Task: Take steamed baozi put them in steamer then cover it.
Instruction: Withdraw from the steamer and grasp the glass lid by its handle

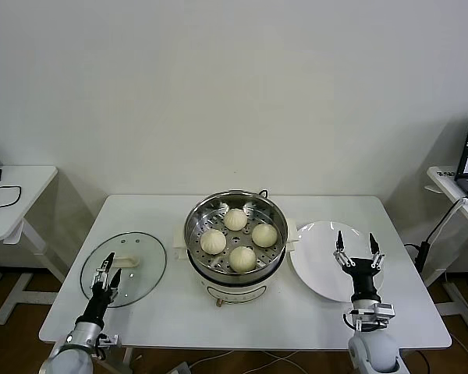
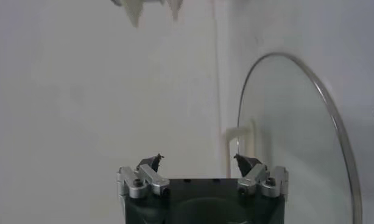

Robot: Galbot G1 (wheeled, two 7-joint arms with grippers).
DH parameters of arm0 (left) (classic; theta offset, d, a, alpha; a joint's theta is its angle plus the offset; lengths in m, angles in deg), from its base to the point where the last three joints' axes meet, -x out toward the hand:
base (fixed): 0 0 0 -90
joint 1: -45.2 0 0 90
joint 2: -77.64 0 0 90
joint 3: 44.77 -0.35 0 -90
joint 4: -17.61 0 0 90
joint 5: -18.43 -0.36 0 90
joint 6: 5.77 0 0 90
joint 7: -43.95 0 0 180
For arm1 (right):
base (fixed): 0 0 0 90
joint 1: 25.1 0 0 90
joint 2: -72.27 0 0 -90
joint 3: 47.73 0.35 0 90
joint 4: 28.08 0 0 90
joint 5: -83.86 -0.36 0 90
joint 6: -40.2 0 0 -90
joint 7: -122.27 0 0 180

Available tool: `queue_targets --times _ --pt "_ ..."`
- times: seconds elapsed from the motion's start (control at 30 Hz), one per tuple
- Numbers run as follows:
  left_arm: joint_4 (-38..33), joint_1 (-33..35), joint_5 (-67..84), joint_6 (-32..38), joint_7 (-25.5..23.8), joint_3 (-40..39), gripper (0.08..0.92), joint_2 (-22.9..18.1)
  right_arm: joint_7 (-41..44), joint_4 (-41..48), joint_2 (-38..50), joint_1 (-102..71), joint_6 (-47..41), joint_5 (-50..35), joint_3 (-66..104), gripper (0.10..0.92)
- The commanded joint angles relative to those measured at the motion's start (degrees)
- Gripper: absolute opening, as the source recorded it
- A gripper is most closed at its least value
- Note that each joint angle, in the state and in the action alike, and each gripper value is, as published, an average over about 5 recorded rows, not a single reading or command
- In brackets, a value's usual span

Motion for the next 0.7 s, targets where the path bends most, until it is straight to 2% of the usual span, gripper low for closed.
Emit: queue_targets --times 0.03,0.7 --pt "2.7 -4.0 2.3 -2.1 -1.5 -1.8 0.823 0.0 0.5 0.6 -1.0 -1.7 0.4 0.6 0.8 0.823" --pt "8.0 -10.0 3.8 -3.7 -2.2 -4.3 0.823 -0.1 0.5 0.4 -1.1 -1.5 0.1 2.2 0.5 0.823"
